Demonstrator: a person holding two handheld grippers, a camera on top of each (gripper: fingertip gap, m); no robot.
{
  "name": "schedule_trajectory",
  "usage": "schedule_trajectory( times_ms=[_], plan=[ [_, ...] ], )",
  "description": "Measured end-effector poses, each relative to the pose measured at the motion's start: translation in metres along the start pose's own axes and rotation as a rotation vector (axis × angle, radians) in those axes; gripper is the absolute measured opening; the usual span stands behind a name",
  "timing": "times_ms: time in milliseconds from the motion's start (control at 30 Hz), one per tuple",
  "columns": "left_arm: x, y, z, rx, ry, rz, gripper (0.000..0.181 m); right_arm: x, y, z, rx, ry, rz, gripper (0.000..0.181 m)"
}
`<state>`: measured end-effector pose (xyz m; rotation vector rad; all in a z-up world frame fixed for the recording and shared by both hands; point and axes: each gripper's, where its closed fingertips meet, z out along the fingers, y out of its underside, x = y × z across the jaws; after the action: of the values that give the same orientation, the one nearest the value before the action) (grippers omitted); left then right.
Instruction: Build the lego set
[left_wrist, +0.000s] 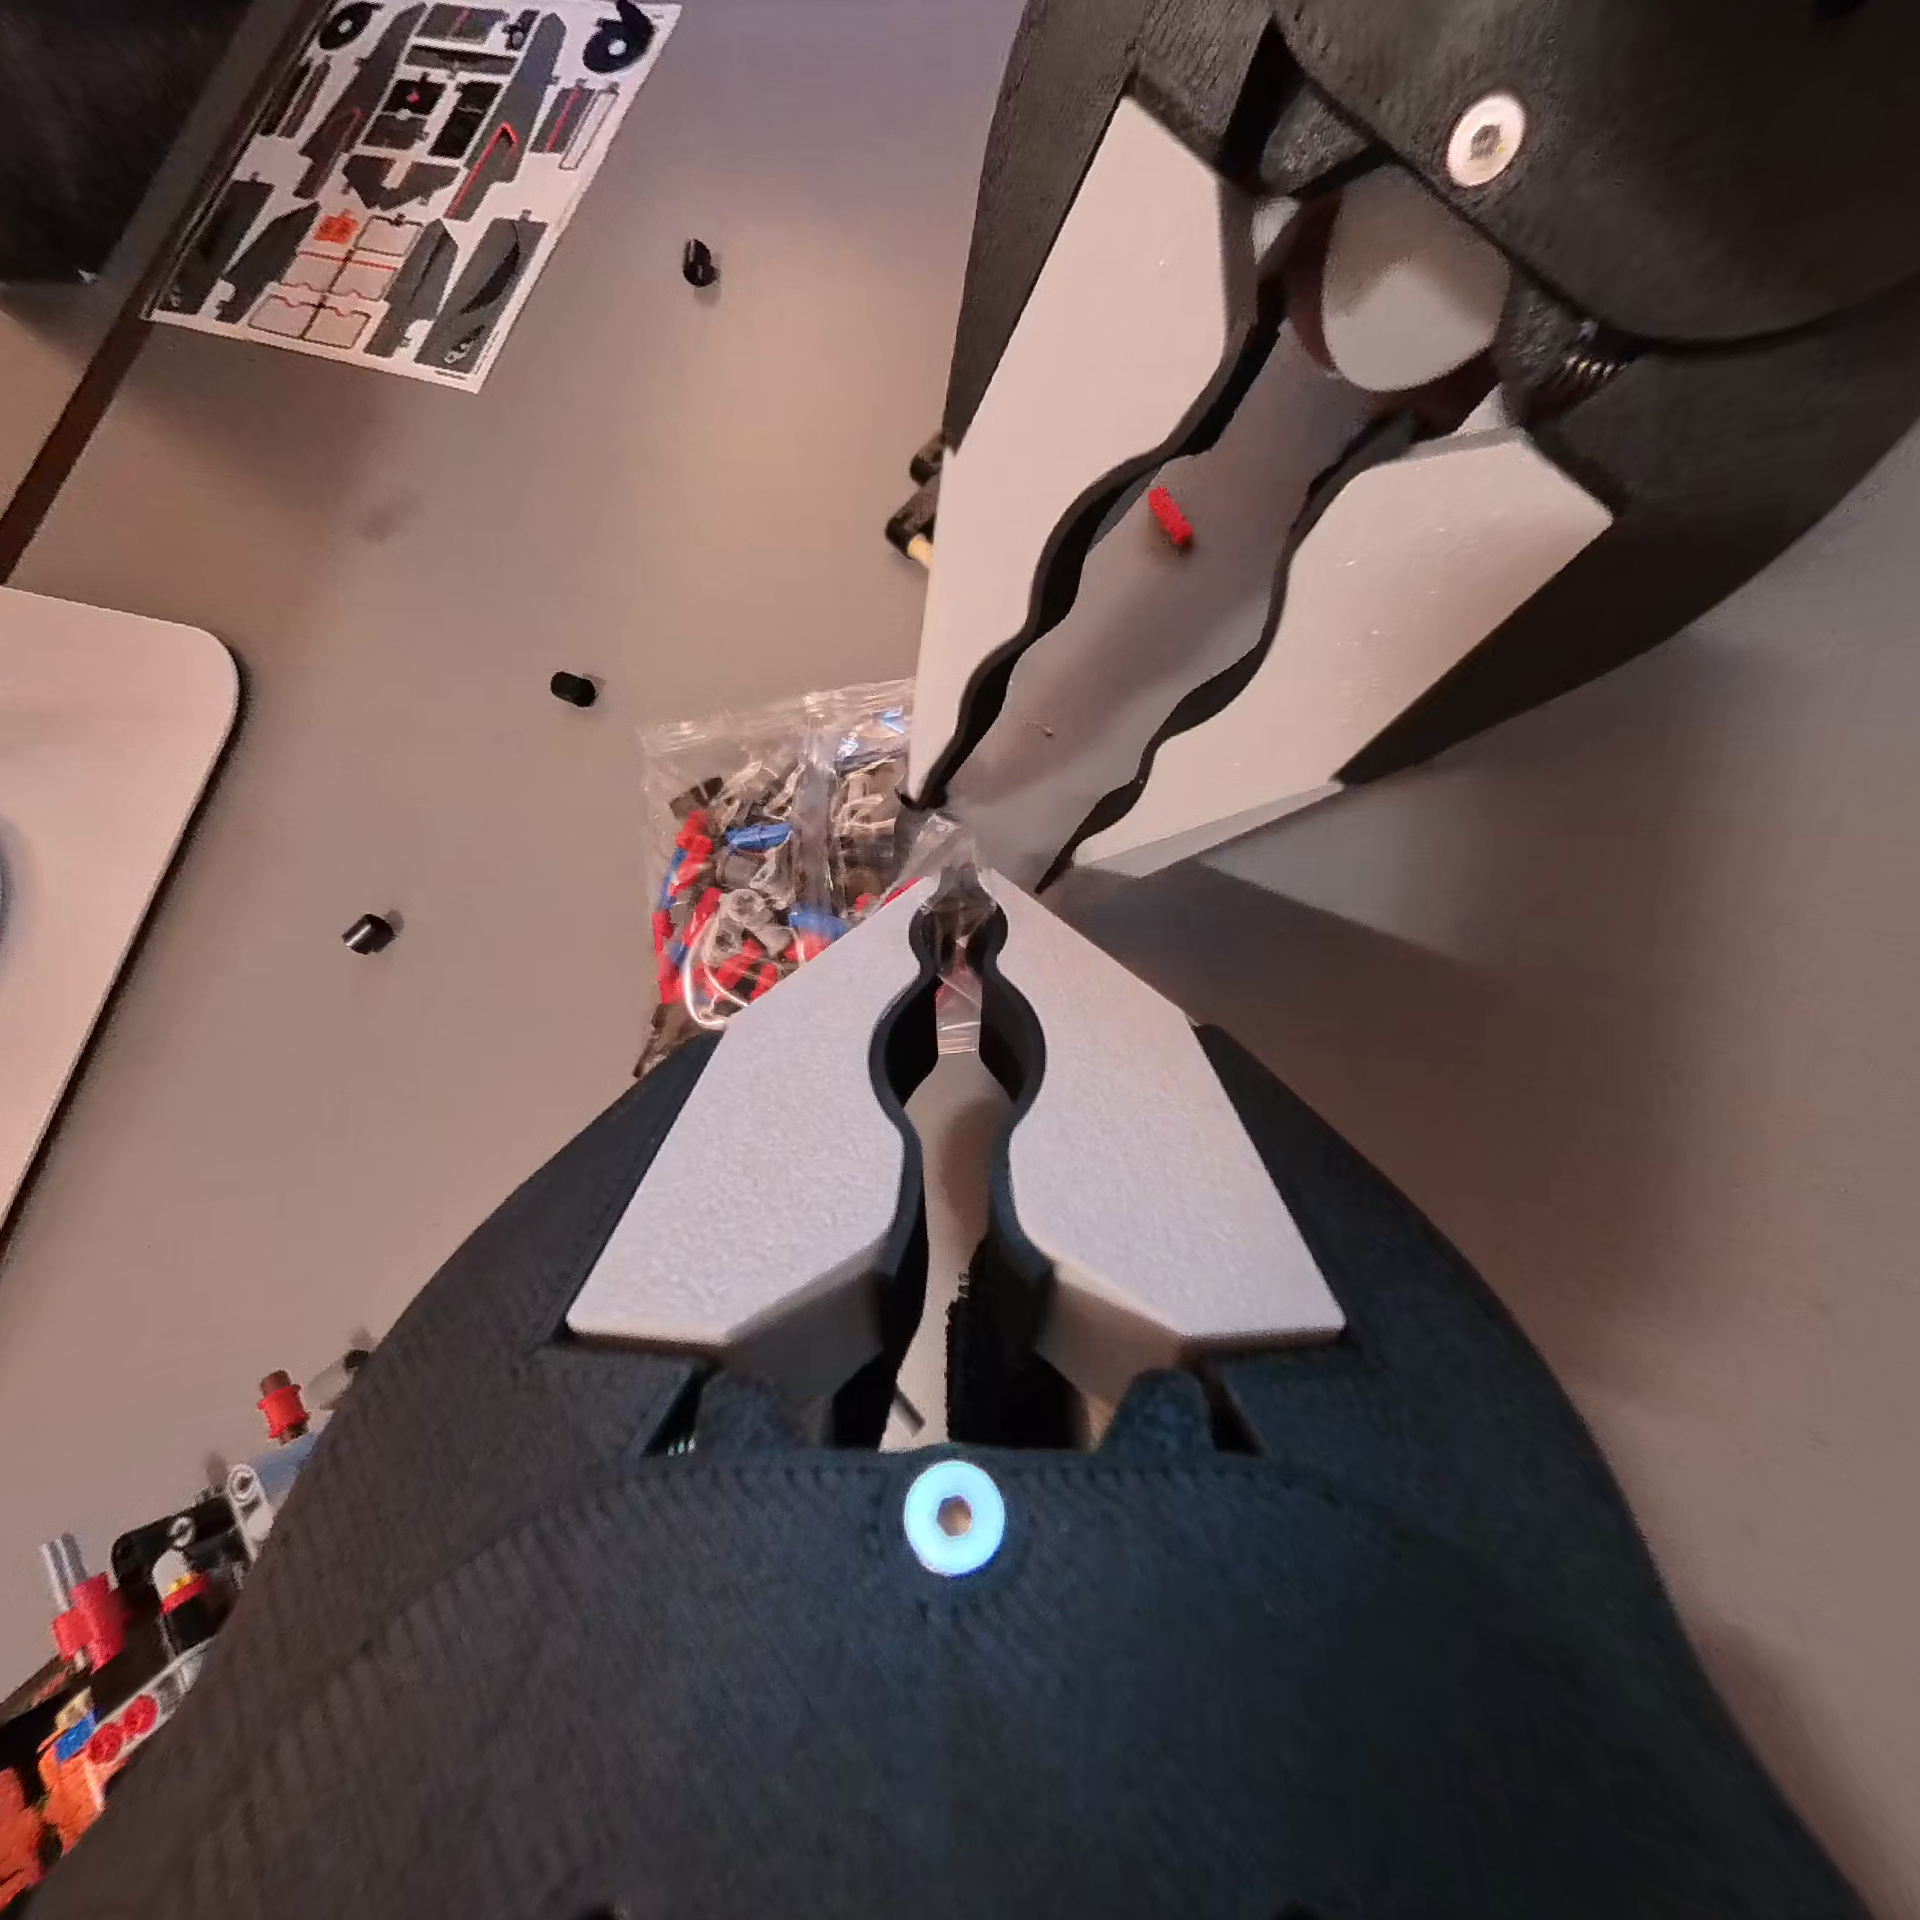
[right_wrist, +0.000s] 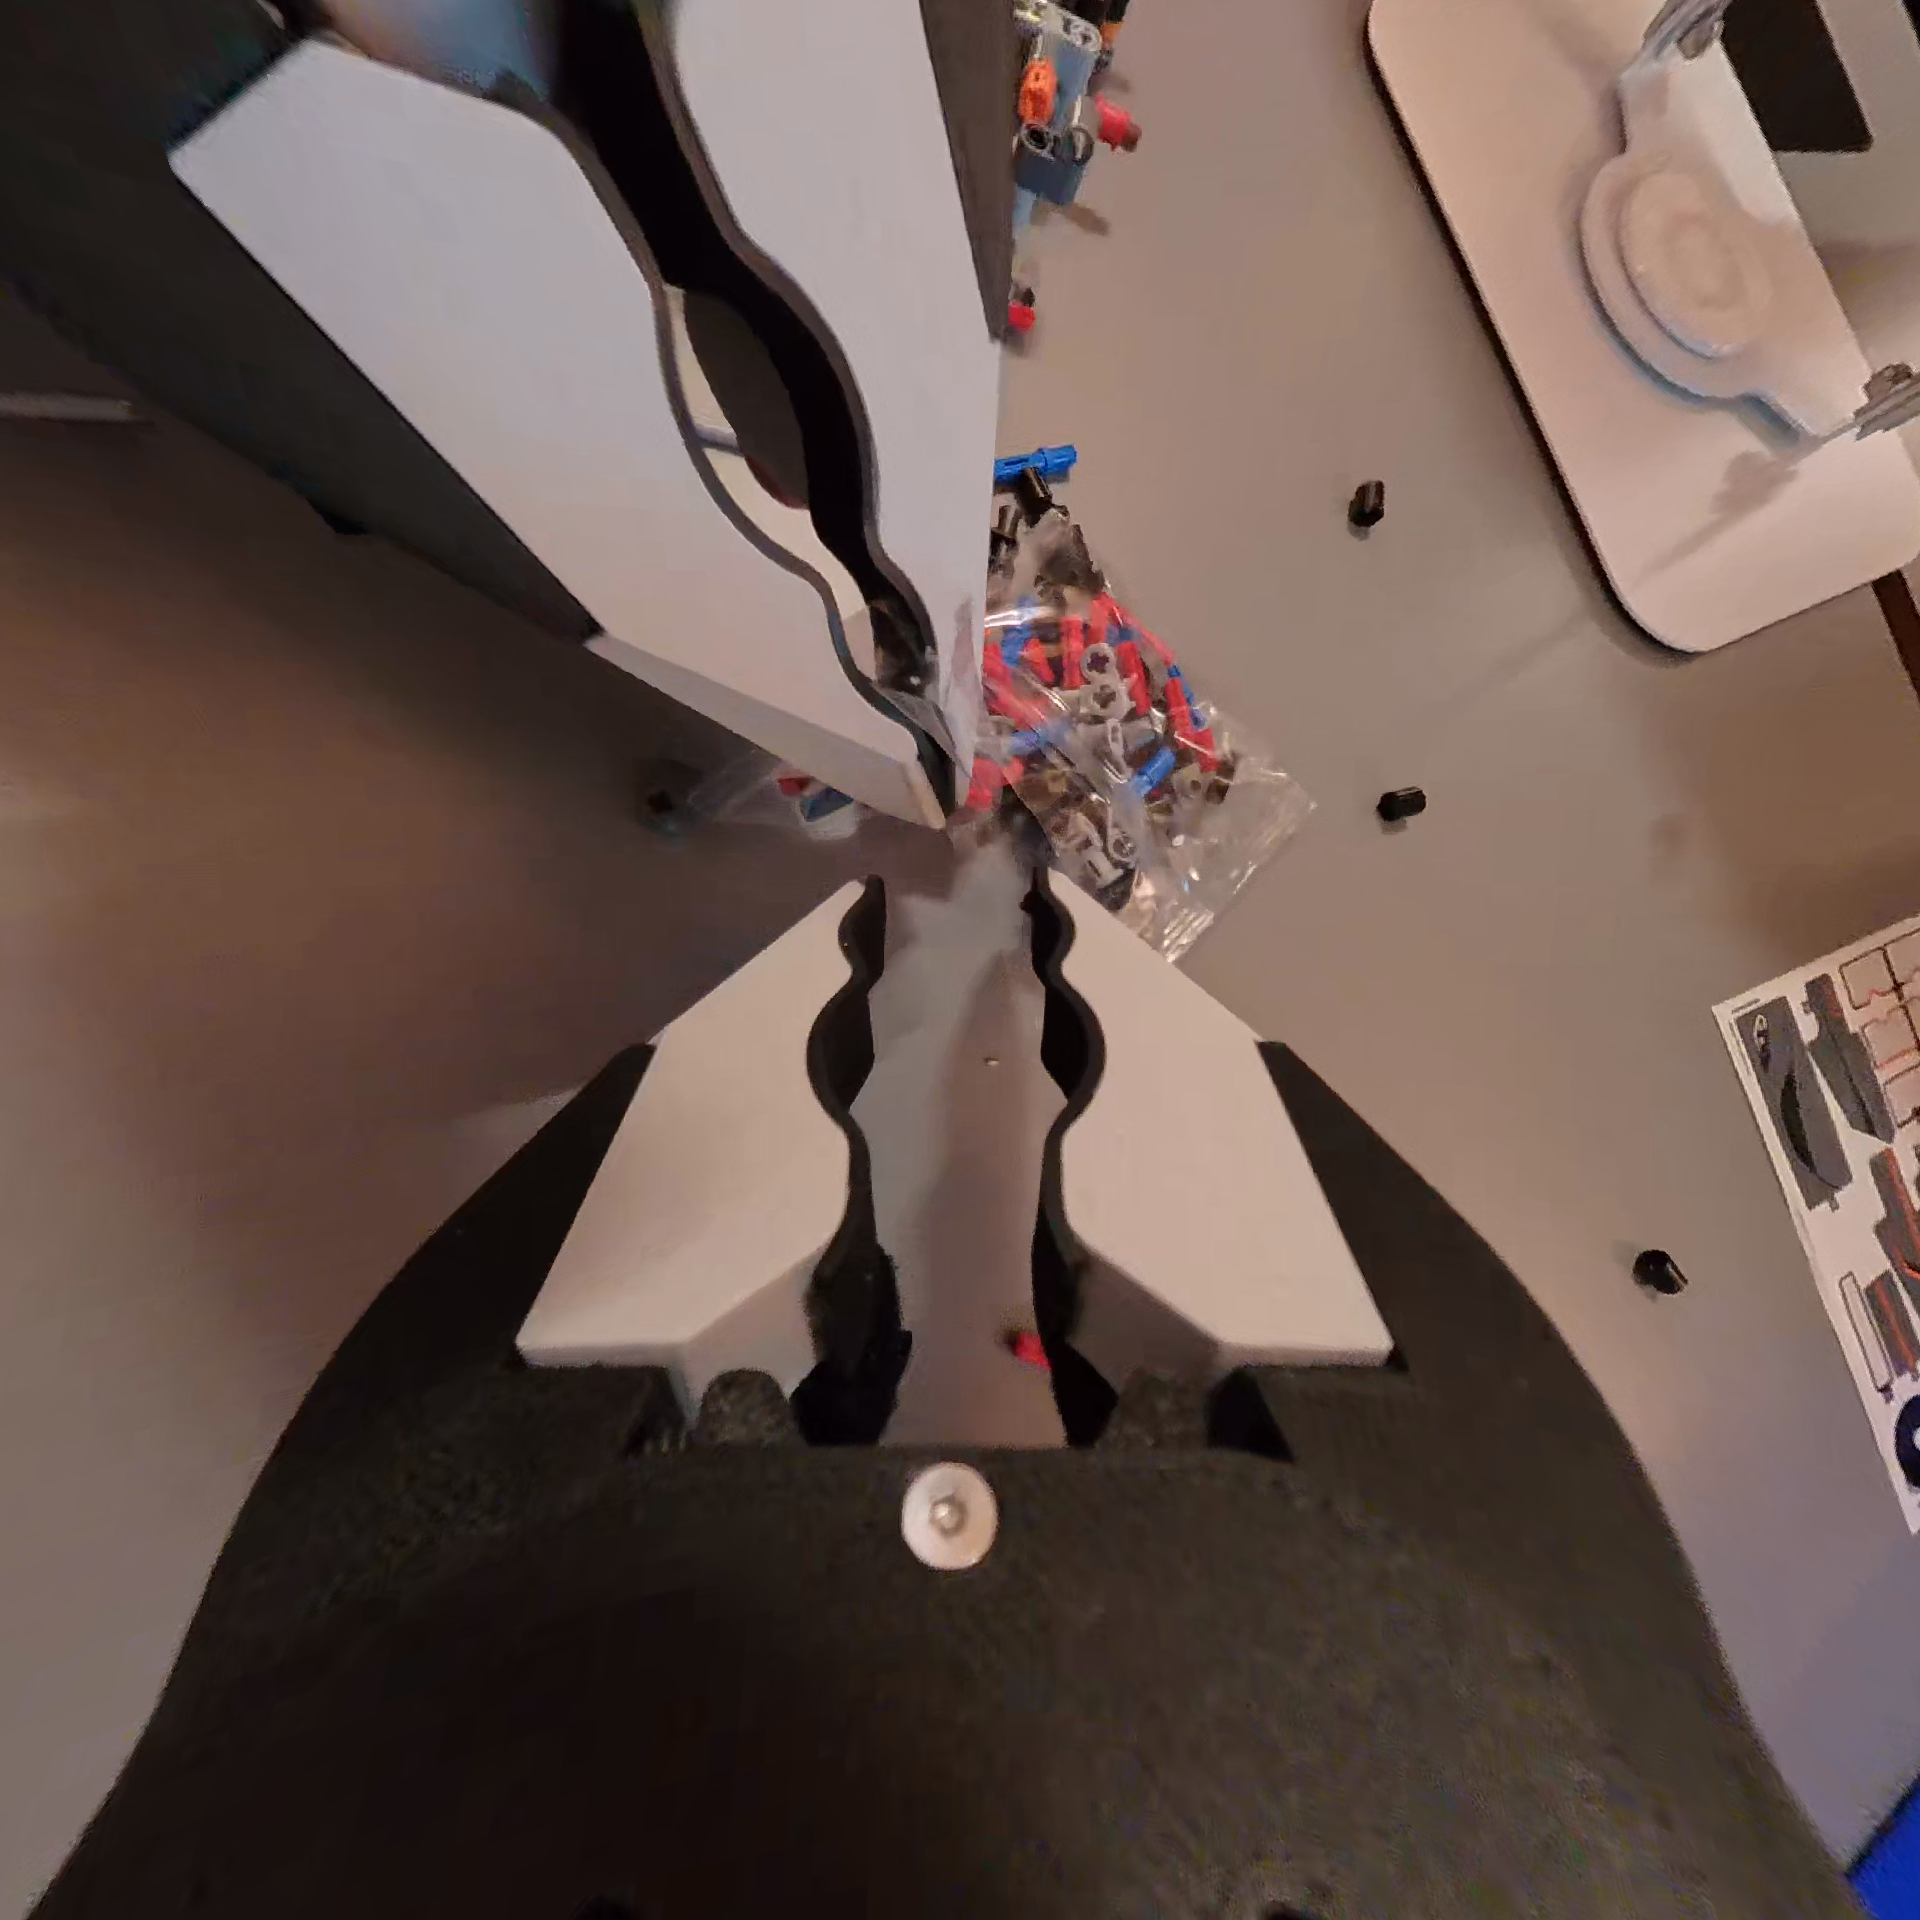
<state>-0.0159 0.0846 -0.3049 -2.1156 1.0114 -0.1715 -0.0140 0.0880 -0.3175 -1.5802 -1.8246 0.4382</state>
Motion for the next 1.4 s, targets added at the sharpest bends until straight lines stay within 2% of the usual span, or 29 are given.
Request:
schedule_trajectory(
  times_ms=[500,833,967,1200,1400],
  plan=[
    [-0.003,-0.002,0.0,-0.001,-0.001,0.002,0.0,0.014,0.006,0.007,-0.033,0.069,0.026,0.037],
    [-0.006,-0.001,0.002,-0.006,-0.008,0.002,0.0,0.009,0.015,0.006,-0.055,-0.026,0.118,0.022],
    [-0.006,-0.002,0.003,-0.007,-0.006,0.003,0.0,0.004,0.017,0.002,-0.079,-0.073,0.129,0.021],
    [-0.007,-0.002,0.003,-0.009,-0.008,0.01,0.0,0.015,0.013,0.001,-0.058,-0.019,0.123,0.03],
    [-0.006,-0.001,0.003,-0.012,-0.004,0.012,0.0,0.013,0.008,-0.001,-0.05,-0.042,0.096,0.022]
  ],
)
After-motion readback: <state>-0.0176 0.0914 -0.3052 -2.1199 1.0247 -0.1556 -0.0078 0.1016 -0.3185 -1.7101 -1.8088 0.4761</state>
